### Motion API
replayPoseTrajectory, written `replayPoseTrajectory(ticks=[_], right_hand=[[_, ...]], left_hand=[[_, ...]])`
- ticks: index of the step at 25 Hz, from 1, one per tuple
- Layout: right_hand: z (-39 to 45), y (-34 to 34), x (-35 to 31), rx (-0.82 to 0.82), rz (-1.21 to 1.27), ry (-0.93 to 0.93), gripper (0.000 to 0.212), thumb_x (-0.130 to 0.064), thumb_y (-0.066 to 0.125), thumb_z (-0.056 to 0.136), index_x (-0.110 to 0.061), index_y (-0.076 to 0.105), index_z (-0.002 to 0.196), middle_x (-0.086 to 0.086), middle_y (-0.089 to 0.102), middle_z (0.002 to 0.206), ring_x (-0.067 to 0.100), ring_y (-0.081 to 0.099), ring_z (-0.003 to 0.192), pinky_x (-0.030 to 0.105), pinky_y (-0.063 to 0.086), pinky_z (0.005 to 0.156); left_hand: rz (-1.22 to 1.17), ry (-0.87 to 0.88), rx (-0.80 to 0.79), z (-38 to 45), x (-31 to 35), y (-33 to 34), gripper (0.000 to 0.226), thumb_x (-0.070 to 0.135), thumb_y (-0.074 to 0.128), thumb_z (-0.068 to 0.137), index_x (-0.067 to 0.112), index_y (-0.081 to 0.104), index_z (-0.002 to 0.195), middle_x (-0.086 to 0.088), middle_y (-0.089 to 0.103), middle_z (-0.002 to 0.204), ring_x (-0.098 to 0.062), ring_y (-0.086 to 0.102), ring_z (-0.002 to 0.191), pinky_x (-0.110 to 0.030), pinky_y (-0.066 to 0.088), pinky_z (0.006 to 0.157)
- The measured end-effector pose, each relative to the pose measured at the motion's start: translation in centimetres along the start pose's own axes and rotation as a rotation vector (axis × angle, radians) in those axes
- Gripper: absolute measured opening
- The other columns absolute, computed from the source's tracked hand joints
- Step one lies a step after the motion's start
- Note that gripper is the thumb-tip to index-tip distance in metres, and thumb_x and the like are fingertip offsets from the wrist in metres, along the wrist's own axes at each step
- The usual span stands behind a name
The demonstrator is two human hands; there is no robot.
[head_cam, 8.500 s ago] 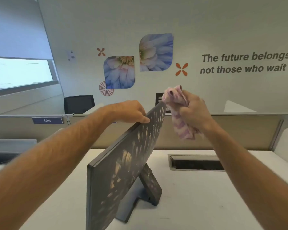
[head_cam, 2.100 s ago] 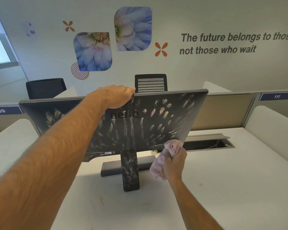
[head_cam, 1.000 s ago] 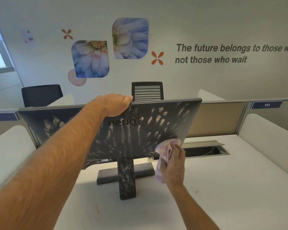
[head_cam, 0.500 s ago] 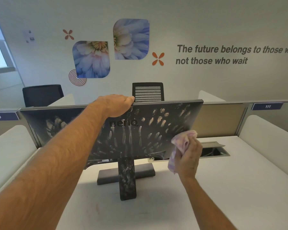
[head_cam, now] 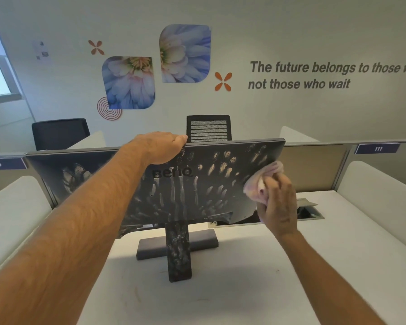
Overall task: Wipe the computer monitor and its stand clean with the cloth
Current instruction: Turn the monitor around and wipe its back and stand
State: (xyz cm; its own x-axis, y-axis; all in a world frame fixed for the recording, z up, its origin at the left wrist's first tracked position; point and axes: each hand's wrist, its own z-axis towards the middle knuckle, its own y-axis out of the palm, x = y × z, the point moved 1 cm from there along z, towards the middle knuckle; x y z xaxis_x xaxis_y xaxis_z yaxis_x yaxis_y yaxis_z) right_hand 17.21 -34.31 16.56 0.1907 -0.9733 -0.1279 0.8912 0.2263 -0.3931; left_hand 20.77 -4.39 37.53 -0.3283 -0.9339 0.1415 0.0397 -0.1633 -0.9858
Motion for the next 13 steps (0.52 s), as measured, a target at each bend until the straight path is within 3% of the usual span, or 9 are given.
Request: replayPoseTrajectory(ticks=[3,5,9,11,13], right_hand=[[-1.6,-0.9,0.9,-0.231,-0.171,-0.426,0.076,-0.015,0.089,0.061,-0.017,0.050,0.127,0.019,0.044,0.129,0.034,0.048,0.105,0.046,0.055,0.078],[-0.5,-1.6,1.6,-0.201,-0.183,-0.421,0.076,-0.013,0.090,0.060,-0.018,0.050,0.125,0.018,0.044,0.129,0.035,0.050,0.104,0.046,0.053,0.080],[3.5,-2.4,1.5,0.000,0.004,-0.103,0.067,-0.011,0.085,0.066,-0.016,0.049,0.122,0.016,0.042,0.130,0.039,0.052,0.111,0.048,0.056,0.080],[2.8,-2.2,1.1,-0.049,-0.061,-0.226,0.067,-0.013,0.087,0.065,-0.017,0.050,0.121,0.015,0.042,0.128,0.035,0.049,0.109,0.047,0.055,0.079],[1.5,-2.4,1.4,-0.213,-0.150,-0.465,0.072,-0.016,0.090,0.061,-0.019,0.052,0.122,0.014,0.043,0.126,0.033,0.048,0.106,0.047,0.054,0.080]], left_hand=[[0.006,0.006,0.005,-0.1,0.3,-0.1,0.055,0.043,0.013,0.109,0.016,0.037,0.150,-0.009,0.038,0.157,-0.028,0.037,0.141,-0.038,0.024,0.116],[0.003,0.001,0.004,-0.1,0.2,0.0,0.056,0.045,0.014,0.108,0.017,0.036,0.151,-0.008,0.037,0.158,-0.027,0.035,0.143,-0.039,0.023,0.117],[0.003,-0.015,0.014,0.1,-0.1,0.0,0.058,0.047,0.014,0.108,0.018,0.034,0.153,-0.007,0.034,0.160,-0.027,0.032,0.145,-0.040,0.020,0.119],[0.017,-0.014,0.015,0.0,0.0,0.1,0.057,0.047,0.013,0.108,0.018,0.034,0.153,-0.007,0.034,0.160,-0.027,0.032,0.145,-0.040,0.021,0.119],[0.032,-0.013,0.018,0.0,0.2,0.0,0.057,0.046,0.013,0.108,0.017,0.035,0.152,-0.007,0.035,0.160,-0.027,0.033,0.144,-0.041,0.022,0.118]])
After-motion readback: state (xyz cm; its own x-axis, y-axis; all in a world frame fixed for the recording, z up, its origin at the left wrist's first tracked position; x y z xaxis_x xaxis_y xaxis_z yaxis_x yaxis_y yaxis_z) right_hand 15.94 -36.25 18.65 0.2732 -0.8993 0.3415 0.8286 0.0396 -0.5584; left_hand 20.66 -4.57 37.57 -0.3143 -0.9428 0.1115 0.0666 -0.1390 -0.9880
